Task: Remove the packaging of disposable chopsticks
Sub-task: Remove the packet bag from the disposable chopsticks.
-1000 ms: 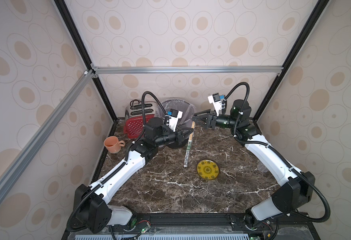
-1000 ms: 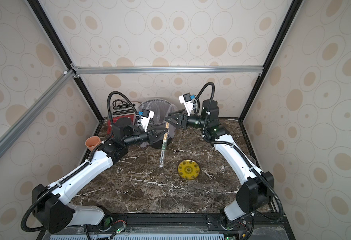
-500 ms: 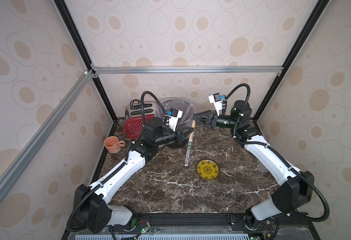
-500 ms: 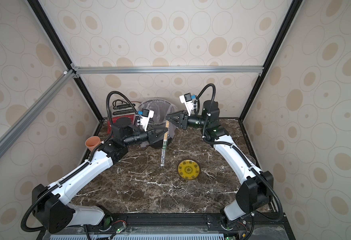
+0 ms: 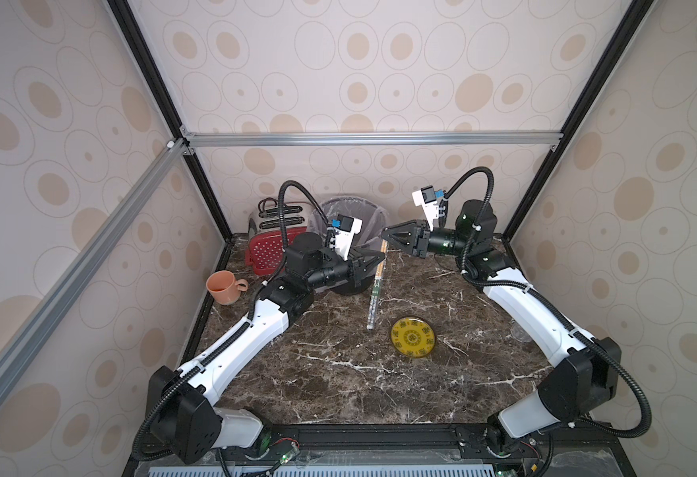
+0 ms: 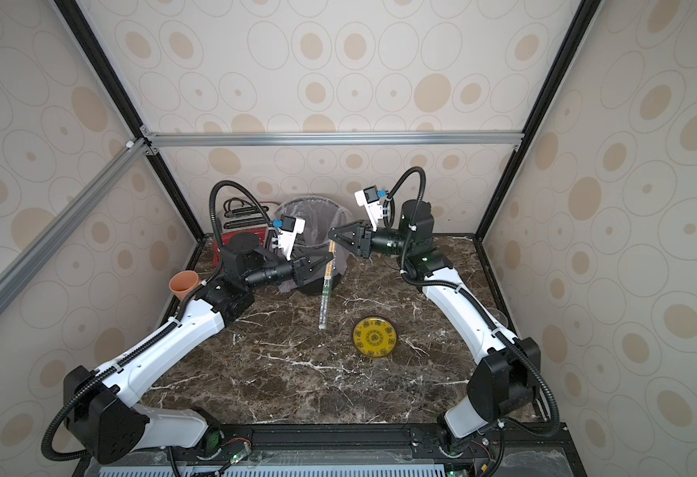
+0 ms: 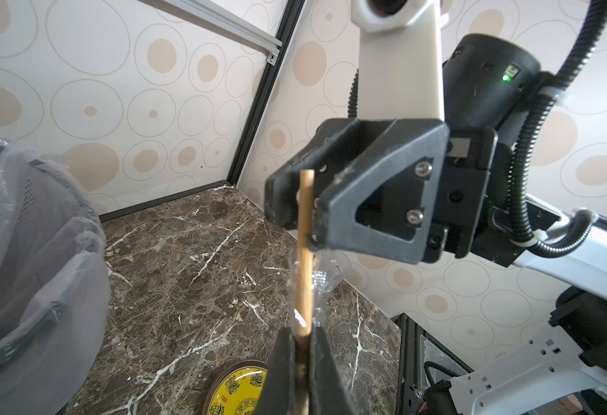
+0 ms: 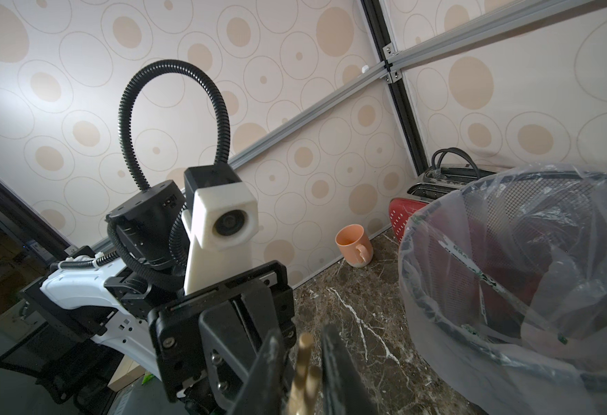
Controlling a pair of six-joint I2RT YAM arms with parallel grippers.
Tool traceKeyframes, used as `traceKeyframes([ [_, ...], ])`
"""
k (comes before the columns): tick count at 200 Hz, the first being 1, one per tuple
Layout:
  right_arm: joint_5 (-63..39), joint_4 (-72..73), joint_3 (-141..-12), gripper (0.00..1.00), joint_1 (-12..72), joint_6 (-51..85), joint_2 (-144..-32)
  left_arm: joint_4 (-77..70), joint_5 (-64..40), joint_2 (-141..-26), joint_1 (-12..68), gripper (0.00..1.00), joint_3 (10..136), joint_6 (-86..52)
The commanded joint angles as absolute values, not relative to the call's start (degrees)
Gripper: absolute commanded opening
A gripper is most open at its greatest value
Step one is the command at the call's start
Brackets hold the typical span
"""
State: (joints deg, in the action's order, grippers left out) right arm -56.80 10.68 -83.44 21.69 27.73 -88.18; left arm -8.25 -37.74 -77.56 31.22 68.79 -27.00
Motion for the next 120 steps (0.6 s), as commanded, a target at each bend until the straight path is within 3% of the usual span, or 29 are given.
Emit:
traceKeyframes([
  [1,-57.29,11.56,-84.04,0.12,21.8,27.34,-88.44,-10.02,-38.84,-76.81,31.26,0.0,69.08,-26.02],
  [48,-56.87,10.34,-84.88,0.0,21.73,26.12,-88.19,-10.02,-38.99,-77.04,31.26,0.0,67.61,-26.41],
  [75,-56.26,9.76,-86.24,0.0,21.57,26.0,-88.38,-10.11,-39.46,-76.79,31.21,0.0,65.75,-26.98],
  [100,-55.28,10.67,-86.54,0.0,21.45,26.26,-88.18,-11.01,-39.38,-75.31,31.25,0.26,62.47,-27.65],
  [120,-54.42,11.15,-86.91,0.0,21.39,26.44,-88.18,-10.19,-39.28,-74.08,31.22,0.33,60.0,-27.45],
])
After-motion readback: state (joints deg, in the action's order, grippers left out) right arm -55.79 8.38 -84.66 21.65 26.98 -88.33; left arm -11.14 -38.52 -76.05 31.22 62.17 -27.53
